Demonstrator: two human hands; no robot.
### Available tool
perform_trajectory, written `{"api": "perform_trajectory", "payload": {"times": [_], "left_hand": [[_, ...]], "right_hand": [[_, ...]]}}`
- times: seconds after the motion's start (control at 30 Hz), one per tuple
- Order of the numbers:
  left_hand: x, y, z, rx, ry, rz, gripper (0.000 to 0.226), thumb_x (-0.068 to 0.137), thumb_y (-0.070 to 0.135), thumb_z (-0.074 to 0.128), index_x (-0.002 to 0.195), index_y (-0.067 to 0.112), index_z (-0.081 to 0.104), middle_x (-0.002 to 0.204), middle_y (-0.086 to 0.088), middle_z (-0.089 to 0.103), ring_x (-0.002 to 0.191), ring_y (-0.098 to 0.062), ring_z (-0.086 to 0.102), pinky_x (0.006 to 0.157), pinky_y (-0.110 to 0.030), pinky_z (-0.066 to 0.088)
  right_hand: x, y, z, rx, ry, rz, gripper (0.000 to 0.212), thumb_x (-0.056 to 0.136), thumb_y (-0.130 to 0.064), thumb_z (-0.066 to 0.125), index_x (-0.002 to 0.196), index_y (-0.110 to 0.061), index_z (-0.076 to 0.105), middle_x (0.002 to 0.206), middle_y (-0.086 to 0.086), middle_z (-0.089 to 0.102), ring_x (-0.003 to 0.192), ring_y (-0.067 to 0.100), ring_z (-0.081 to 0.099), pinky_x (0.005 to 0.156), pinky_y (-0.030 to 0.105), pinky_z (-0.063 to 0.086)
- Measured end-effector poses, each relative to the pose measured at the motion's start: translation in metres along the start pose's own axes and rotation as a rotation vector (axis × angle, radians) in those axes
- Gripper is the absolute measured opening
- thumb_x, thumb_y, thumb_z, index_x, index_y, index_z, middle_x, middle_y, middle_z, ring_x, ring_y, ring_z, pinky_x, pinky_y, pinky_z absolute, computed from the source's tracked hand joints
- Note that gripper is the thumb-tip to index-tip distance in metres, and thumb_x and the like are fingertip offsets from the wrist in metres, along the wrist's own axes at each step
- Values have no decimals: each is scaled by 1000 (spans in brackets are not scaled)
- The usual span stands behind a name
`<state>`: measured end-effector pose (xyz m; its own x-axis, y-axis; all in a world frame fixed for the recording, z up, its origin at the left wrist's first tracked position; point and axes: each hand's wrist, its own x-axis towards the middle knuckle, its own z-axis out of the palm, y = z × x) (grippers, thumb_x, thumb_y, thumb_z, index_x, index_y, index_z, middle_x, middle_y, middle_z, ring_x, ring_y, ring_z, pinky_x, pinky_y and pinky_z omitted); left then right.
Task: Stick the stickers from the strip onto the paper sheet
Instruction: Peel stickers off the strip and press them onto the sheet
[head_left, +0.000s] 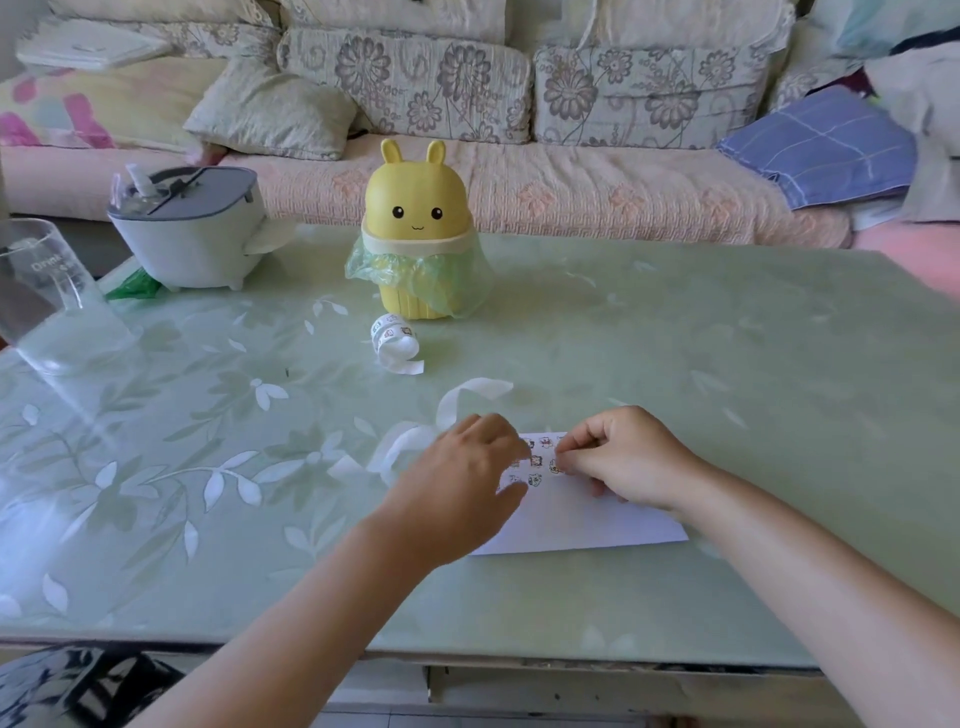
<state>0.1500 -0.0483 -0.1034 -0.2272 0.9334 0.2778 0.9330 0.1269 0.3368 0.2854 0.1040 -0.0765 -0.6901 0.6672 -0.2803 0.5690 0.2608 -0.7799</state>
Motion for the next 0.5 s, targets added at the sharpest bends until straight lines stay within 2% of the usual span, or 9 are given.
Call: {"api": "perform_trajectory", "payload": {"times": [0.07,0.13,0.27,0.33,0.4,0.5], "left_hand": [[-2,1,11,-21,-96,-5,35,91,34,60,124,22,62,124,7,55,116,-16,48,87,-37,49],[-2,1,17,-15,-122,-17,37,92,37,57,127,25,60,128,10,52,122,-12,44,87,-38,51],[1,-2,20,9,-122,-17,40,91,42,57,128,26,58,127,13,51,120,-11,45,86,-36,51],[2,-4,22,8,-115,-13,40,90,43,57,126,26,59,125,13,52,119,-11,46,85,-36,51],[2,-5,22,-1,-116,-14,40,90,43,58,126,26,60,125,12,53,118,-11,46,86,-36,51],[2,-6,22,-9,-122,-8,41,89,43,58,127,26,60,126,12,53,119,-11,46,87,-36,51]], "right_hand": [[0,3,-3,-18,4,3,6,85,-13,74,79,-14,75,64,-6,67,49,10,54,39,14,36],[1,6,-5,-18,-7,-2,6,85,-13,75,79,-15,75,66,-7,68,49,10,55,41,15,38],[2,11,-2,-25,-33,-16,12,84,-14,74,74,-20,75,68,-3,71,52,9,54,53,21,46],[4,14,1,-56,-15,-28,13,84,-16,73,73,-21,75,66,-7,70,51,3,54,59,23,46],[6,14,2,-73,1,-37,13,85,-16,71,74,-21,75,64,-11,69,45,-4,51,57,20,43],[6,14,2,-93,-1,-45,13,85,-17,71,74,-22,76,70,-9,72,44,-6,51,56,19,42]]}}
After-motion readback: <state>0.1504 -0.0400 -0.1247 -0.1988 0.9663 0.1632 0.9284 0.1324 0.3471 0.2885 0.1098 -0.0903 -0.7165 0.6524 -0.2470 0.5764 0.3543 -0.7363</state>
